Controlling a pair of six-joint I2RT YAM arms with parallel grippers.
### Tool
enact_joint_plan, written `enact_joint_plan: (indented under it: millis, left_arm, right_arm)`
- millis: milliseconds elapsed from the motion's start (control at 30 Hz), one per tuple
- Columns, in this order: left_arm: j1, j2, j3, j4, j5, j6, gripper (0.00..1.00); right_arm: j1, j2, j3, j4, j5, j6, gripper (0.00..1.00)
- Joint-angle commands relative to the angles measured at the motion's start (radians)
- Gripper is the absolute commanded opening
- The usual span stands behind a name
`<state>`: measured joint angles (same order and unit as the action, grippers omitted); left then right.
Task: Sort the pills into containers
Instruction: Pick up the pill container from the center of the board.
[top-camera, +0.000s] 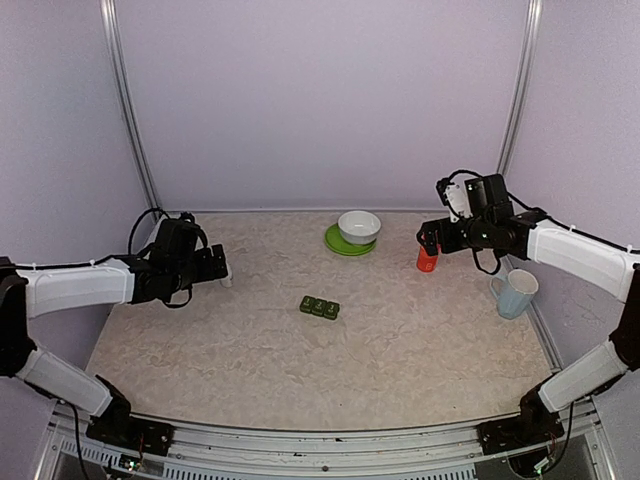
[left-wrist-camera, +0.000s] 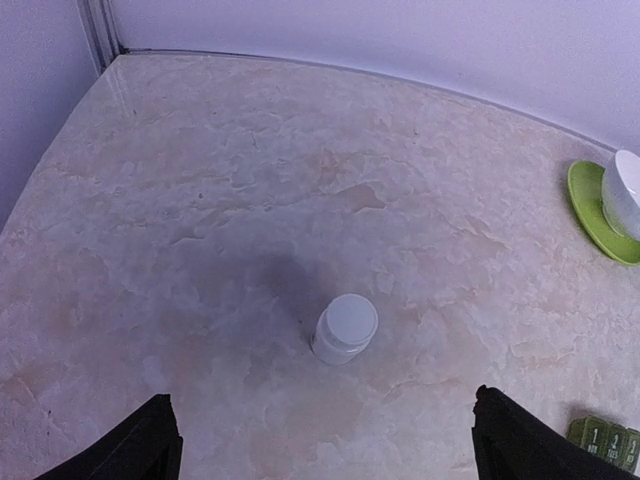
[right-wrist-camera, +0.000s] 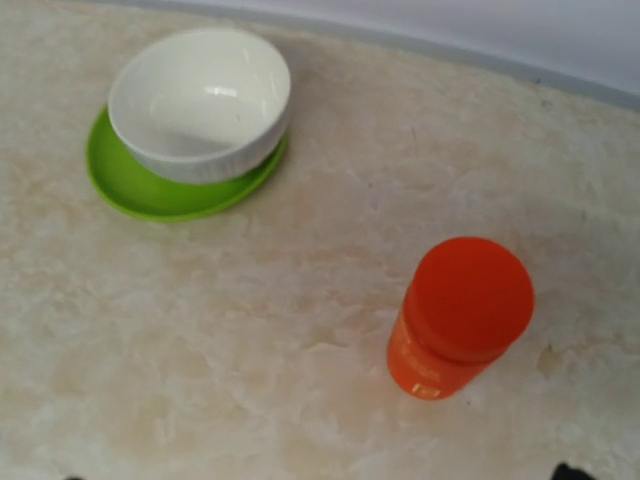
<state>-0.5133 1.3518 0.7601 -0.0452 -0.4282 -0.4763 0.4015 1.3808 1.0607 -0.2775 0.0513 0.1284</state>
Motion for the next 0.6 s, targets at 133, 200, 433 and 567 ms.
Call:
enact_joint_plan:
  millis: [133,200,433,567]
  left_arm:
    - [-0.009,0.117,0.09,0.048,-0.029,0.008,0.99]
    - [-0.009,0.141,0.101,0.054,-0.031,0.016,0.98]
    - [-0.005,0.212,0.139,0.072,-0.004,0.046,0.9]
    - [-0.004,0.242,0.153,0.082,0.011,0.054,0.89]
  right_arm:
    - [0.023,0.099,0.112,-0.13,0.026,0.016,1.0]
    - [0.024,0.096,0.108,-0.125,0.022,0.024,1.0]
    - [0.016,0.046,0.058,-0.074,-0.086,0.047,1.0]
    - [0.016,0.051,0.038,-0.048,-0.173,0.039,1.0]
